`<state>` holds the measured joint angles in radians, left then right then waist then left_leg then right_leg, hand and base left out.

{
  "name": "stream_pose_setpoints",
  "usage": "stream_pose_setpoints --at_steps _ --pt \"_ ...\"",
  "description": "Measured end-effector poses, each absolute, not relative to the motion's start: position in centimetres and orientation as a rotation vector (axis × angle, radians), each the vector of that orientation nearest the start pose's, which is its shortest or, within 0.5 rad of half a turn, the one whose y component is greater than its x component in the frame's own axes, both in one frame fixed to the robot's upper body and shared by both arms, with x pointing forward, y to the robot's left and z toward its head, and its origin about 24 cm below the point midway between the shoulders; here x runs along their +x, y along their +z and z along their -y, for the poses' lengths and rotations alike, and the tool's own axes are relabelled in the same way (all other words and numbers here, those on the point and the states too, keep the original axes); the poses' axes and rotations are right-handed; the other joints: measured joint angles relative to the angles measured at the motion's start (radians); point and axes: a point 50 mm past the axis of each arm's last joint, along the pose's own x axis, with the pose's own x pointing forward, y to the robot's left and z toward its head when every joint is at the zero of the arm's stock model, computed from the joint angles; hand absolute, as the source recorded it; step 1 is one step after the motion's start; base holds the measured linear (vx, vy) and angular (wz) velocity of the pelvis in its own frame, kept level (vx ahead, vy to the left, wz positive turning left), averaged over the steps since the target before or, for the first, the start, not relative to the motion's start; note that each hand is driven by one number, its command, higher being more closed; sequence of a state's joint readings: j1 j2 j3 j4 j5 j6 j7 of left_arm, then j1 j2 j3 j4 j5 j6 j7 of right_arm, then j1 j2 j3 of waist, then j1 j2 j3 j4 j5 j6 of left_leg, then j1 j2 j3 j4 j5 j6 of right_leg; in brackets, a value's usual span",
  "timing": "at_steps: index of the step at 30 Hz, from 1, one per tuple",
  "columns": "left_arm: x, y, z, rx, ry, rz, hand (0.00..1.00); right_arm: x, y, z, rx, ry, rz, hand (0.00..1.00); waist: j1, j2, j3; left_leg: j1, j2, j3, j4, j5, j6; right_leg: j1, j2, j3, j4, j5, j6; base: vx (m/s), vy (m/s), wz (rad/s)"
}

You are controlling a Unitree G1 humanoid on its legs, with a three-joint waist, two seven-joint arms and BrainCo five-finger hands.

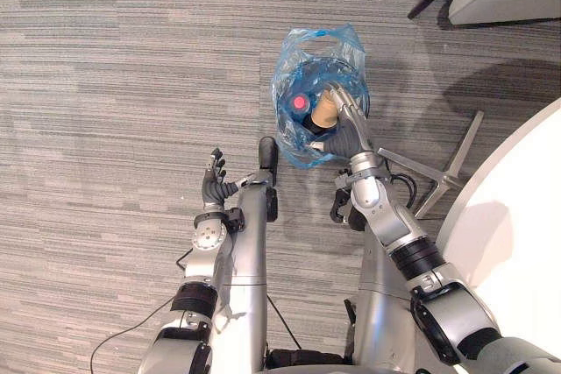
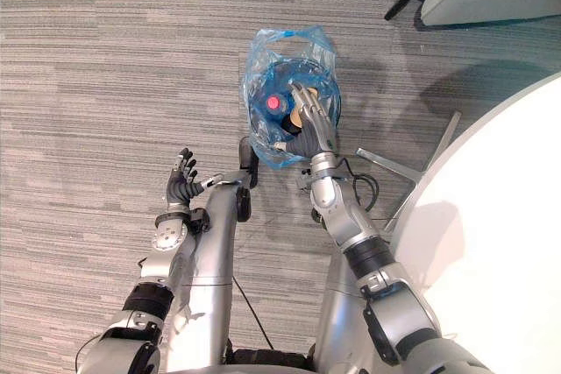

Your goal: Gather rubbish on tea table into small bin, then transfer packed bag to large trash can.

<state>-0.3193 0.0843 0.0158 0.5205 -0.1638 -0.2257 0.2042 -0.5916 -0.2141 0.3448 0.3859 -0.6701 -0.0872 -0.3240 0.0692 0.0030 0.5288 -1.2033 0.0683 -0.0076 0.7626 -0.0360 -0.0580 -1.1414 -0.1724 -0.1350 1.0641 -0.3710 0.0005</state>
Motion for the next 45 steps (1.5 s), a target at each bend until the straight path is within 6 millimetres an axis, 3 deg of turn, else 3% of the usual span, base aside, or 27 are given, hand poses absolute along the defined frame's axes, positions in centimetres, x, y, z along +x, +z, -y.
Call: stream_pose_setpoints --at_steps 11,15,16,22,34,38,44,45 --pt "31.2 3.6 -17.1 -0.058 0.191 0.039 0.00 35.3 8.4 9.0 -1.109 0.147 0.314 0.00 0.000 -0.032 0.002 -0.012 -0.009 -0.016 -0.031 0.006 -0.005 -0.006 -0.005 -0.020 -0.016 -0.003 0.005 0.00 -0.012 0.05" --pt "31.4 4.1 -17.6 -0.054 0.197 0.061 0.00 35.6 6.9 9.8 -1.133 0.144 0.221 0.00 -0.002 -0.060 -0.001 -0.042 -0.017 -0.015 -0.033 0.006 -0.004 -0.034 -0.015 -0.023 -0.014 -0.004 0.006 -0.01 0.008 0.07" --pt "31.4 4.2 -17.7 -0.056 0.198 0.063 0.00 35.6 6.7 10.0 -1.137 0.145 0.207 1.00 -0.003 -0.062 -0.001 -0.046 -0.018 -0.015 -0.033 0.006 -0.004 -0.036 -0.018 -0.024 -0.013 -0.004 0.006 -0.01 0.010 0.13" --pt "31.6 4.8 -17.9 -0.054 0.196 0.083 0.00 35.5 4.5 12.2 -1.172 0.139 0.074 1.00 -0.004 -0.070 -0.004 -0.073 -0.017 0.017 -0.032 0.004 0.001 -0.054 -0.039 -0.024 -0.007 -0.012 0.009 -0.01 0.009 0.12" --pt "31.6 4.8 -18.0 -0.088 0.204 0.084 0.00 35.2 4.4 13.1 -1.130 0.119 0.056 1.00 -0.002 -0.072 -0.005 -0.075 -0.011 0.051 -0.044 0.006 0.007 -0.067 -0.035 0.007 -0.013 -0.010 0.004 -0.02 -0.001 0.02" --pt "31.6 4.9 -18.1 -0.094 0.213 0.085 0.00 35.0 5.3 12.6 -1.097 0.099 0.117 1.00 0.000 -0.072 -0.005 -0.076 -0.005 0.052 -0.027 0.009 0.020 -0.066 -0.032 0.009 -0.001 -0.010 0.005 -0.01 -0.007 -0.02" --pt "31.6 5.3 -17.6 -0.127 0.217 0.103 0.00 34.8 8.3 11.3 -1.022 0.067 0.261 1.00 0.001 -0.070 -0.005 -0.065 0.004 0.052 -0.011 0.008 0.023 -0.060 -0.021 0.016 0.018 -0.011 0.003 -0.03 -0.018 -0.05" --pt "31.6 5.1 -17.3 -0.138 0.213 0.095 0.00 34.8 9.1 10.9 -0.997 0.062 0.295 1.00 0.002 -0.061 -0.002 -0.054 0.006 0.052 -0.010 0.009 0.024 -0.050 -0.018 0.016 0.020 -0.011 0.003 -0.04 -0.032 -0.05"
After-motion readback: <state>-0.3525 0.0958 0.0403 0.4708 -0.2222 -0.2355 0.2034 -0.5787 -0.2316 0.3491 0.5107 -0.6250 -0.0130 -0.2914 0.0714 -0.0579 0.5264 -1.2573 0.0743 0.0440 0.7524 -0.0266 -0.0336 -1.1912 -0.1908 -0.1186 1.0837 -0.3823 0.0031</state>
